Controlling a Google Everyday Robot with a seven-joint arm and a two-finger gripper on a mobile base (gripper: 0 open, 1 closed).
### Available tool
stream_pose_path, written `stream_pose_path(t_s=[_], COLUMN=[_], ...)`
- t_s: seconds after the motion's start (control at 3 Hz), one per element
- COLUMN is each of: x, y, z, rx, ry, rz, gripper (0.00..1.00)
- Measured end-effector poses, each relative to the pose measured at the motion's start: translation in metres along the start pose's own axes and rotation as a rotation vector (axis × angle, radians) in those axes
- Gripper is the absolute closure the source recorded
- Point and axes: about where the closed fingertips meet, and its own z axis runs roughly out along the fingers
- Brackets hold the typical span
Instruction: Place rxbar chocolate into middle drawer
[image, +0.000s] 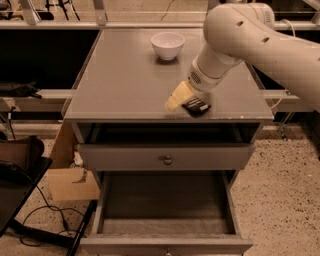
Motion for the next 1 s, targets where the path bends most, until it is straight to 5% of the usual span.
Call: stream_pose_path(t_s=[1.0], x=[-0.0005], y=[0.0011], z=[0.0039], rx=[-0.001], ry=[0.006], rz=[-0.006], gripper=[0.64])
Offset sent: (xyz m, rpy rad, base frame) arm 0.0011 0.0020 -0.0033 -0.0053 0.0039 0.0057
